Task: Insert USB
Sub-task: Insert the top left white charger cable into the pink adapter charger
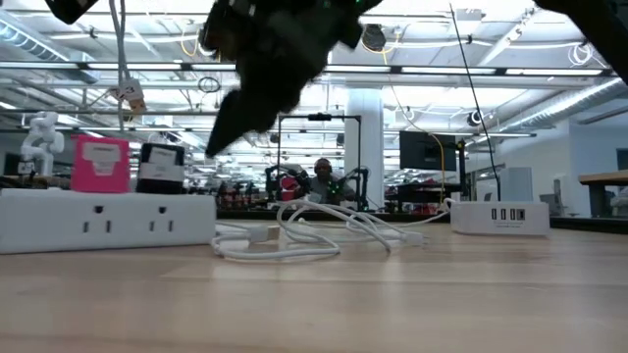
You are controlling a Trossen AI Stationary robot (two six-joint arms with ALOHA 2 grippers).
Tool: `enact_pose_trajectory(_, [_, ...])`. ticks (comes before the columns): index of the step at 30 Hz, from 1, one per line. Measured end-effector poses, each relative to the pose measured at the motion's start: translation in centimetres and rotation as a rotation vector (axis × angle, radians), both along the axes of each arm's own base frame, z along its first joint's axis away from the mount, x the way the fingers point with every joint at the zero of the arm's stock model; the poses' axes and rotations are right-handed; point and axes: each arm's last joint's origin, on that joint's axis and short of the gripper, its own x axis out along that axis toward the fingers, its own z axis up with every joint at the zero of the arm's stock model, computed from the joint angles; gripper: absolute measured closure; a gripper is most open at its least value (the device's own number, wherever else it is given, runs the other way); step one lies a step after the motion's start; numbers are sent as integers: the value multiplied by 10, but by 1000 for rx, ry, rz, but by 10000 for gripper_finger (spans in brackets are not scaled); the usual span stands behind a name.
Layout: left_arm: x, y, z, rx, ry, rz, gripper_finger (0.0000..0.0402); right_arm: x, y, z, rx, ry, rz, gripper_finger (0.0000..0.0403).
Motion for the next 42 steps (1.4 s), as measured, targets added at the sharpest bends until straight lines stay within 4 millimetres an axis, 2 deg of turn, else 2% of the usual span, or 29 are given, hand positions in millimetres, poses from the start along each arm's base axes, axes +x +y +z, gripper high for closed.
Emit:
enact_pose_trajectory(4, [-1,-3,-1,14,-11,4,400,-1,0,36,16,-164,10,197])
enact_pose_trajectory(8, [0,-7,-3,25,-21,5,400,8,10,49,43,-367,35,236])
enact_pose_trajectory(15, [2,-10,-5,38,-30,14,400,17,21,28,97,-443,21,322])
enact_pose_trajectory(22, [2,-10,-5,48,-40,27,400,22,30,21,118,-479,31,351])
enact_pose_trajectory(27, [2,-10,-5,53,-44,33,400,24,32,17,116,-479,30,395])
enact_pose_trajectory(31, [2,-10,-5,63,-43,25,398,24,39,17,118,-483,41,400])
enact_pose_trajectory(34, [3,-11,-4,52,-53,25,379,24,39,18,122,-495,40,401])
enact_pose_trajectory(42, [4,-17,2,83,-92,-28,290,25,29,18,128,-492,13,402])
